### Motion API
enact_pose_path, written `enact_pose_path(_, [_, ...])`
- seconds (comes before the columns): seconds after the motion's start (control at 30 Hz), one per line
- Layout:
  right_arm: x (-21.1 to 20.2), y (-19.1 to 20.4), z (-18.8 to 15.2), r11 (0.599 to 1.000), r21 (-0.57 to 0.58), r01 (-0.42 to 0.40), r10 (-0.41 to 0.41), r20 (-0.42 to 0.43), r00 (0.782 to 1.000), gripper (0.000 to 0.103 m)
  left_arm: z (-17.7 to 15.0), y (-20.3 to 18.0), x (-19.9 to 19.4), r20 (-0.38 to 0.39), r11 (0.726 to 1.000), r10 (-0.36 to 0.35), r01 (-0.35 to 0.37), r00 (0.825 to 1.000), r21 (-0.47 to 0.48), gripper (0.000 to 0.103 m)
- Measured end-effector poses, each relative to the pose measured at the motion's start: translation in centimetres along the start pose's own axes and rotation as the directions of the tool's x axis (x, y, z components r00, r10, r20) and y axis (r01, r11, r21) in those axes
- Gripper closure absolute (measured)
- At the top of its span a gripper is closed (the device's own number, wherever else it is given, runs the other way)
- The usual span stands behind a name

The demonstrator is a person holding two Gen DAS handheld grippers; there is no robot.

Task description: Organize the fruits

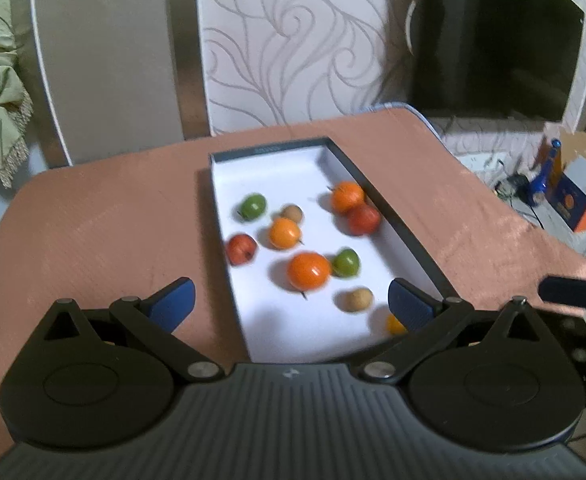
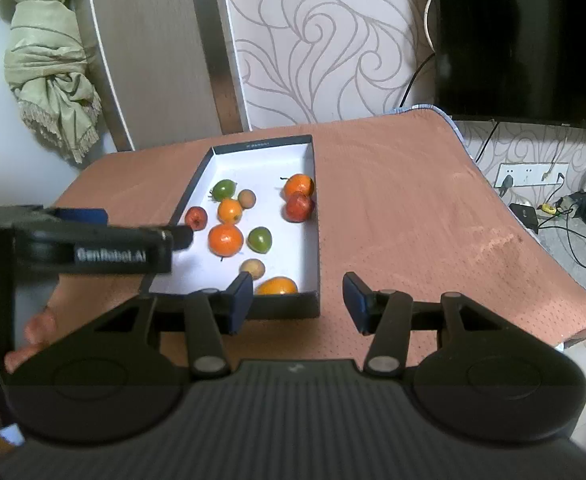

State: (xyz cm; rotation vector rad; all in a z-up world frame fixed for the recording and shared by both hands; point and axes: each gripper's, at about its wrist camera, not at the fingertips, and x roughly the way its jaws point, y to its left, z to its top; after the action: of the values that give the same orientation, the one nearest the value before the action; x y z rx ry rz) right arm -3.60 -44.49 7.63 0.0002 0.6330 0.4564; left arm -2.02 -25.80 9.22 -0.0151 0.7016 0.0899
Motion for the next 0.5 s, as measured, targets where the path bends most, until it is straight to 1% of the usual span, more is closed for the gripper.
enact_pose_path(0.1, [-0.3,-0.3,-0.3,1.000,0.003,-0.004,0.004,-0.003,1.000,0.051,-0.9,-0.9,-0.2,-0.023,1.000,-0.013,0.013,1.000,0.015,0.000])
enact_pose_path(0.2, [-0.4,-0.5,-0.4,1.000,0.006,-0.005,0.005,-0.005,1.000,0.051,-1.4,-1.3,-0.2,-0.050,1.000,-0.024,0.024,0.998,0.010,0.000])
enact_pose_path(0.5, [-0.6,-0.9,-0.6,1.000,0.018,-0.010,0.010,-0.009,1.000,0.051,-2.1,-1.4,0.3,-0.096,1.000,-0.022,0.021,0.995,-0.005,0.000])
